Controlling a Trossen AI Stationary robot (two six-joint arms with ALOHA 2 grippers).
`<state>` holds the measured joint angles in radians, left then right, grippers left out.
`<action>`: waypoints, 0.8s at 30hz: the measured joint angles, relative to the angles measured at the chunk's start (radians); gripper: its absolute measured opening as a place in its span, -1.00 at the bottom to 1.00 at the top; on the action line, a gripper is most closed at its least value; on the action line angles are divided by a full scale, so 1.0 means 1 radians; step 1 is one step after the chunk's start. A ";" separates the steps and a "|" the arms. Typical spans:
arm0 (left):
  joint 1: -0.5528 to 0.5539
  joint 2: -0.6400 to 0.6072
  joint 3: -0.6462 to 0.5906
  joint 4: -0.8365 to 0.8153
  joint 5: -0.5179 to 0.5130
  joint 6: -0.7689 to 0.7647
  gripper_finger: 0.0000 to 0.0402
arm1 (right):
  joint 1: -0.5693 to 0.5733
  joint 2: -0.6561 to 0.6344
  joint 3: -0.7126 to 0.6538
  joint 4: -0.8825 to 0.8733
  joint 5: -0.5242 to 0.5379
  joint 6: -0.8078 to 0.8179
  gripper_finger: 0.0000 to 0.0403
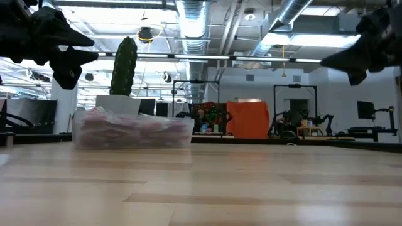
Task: Sort popcorn bags into baskets
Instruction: Return to Home Position
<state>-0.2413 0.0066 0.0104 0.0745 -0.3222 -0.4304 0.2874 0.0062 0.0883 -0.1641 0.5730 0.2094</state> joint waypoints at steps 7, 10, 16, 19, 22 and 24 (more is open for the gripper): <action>0.000 0.000 0.000 0.000 -0.001 0.000 -0.40 | 0.000 0.000 0.006 -0.086 0.001 0.000 -0.85; 0.000 0.000 -0.001 0.000 -0.002 -0.001 -0.40 | 0.000 0.000 0.006 -0.085 0.001 0.000 -0.83; 0.000 0.000 -0.001 0.000 -0.003 0.000 -0.40 | 0.000 0.000 0.006 -0.086 0.001 0.001 -0.83; 0.000 0.000 -0.001 0.000 -0.003 0.000 -0.40 | 0.000 0.000 0.006 -0.086 0.001 0.001 -0.85; 0.000 0.000 -0.001 0.000 -0.003 0.000 -0.40 | 0.000 0.000 0.006 -0.087 0.001 0.001 -0.86; 0.000 0.000 -0.001 0.000 -0.003 0.000 -0.40 | 0.000 0.000 0.006 -0.087 0.001 0.001 -0.86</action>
<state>-0.2413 0.0067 0.0090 0.0742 -0.3252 -0.4309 0.2874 0.0063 0.0942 -0.2508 0.5743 0.2106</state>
